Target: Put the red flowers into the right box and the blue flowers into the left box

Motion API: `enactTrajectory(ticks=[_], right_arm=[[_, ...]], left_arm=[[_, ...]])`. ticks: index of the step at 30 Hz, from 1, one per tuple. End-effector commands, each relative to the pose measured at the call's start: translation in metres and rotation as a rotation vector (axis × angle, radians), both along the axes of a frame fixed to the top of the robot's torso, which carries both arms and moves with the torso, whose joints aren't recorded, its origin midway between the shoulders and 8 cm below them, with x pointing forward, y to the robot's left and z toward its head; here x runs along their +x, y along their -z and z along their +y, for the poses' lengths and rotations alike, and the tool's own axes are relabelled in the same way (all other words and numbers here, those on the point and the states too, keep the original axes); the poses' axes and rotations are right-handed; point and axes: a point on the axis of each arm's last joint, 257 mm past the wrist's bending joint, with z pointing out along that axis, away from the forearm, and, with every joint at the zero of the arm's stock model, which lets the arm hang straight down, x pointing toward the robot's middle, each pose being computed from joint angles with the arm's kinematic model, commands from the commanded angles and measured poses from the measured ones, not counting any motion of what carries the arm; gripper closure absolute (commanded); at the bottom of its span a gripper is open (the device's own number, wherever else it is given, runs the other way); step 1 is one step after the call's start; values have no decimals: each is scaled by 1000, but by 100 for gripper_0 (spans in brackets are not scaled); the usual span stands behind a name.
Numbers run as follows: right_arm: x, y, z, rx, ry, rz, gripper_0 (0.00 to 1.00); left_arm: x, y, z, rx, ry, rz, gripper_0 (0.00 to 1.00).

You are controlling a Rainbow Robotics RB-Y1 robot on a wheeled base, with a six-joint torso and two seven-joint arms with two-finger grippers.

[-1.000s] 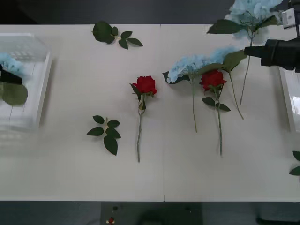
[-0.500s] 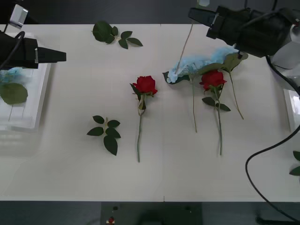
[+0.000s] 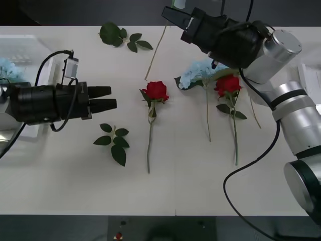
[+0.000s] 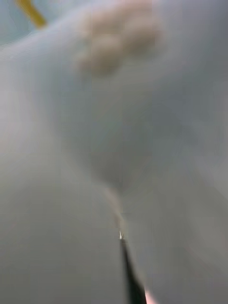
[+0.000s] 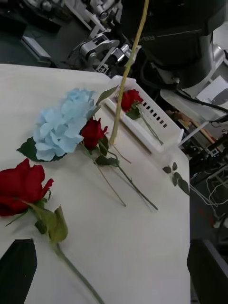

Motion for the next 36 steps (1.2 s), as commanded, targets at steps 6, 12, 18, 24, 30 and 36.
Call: enactTrajectory(ticks=[6, 12, 18, 24, 30, 36], right_arm=[[-14, -20, 30, 30, -37, -61, 100], [-12, -17, 32, 25, -30, -54, 100], [-9, -18, 32, 27, -20, -51, 100], [-8, -16, 29, 22, -14, -51, 100], [-8, -17, 28, 21, -14, -52, 100], [-7, -16, 27, 19, -12, -52, 100]], left_arm=[[26, -38, -58, -66, -27, -180, 8], [33, -56, -81, -92, -23, -216, 9], [48, -83, -97, -107, -49, -264, 18], [58, -85, -113, -101, -81, -275, 100], [61, -77, -115, -94, -91, -260, 100], [61, -78, -115, -95, -89, -255, 100]])
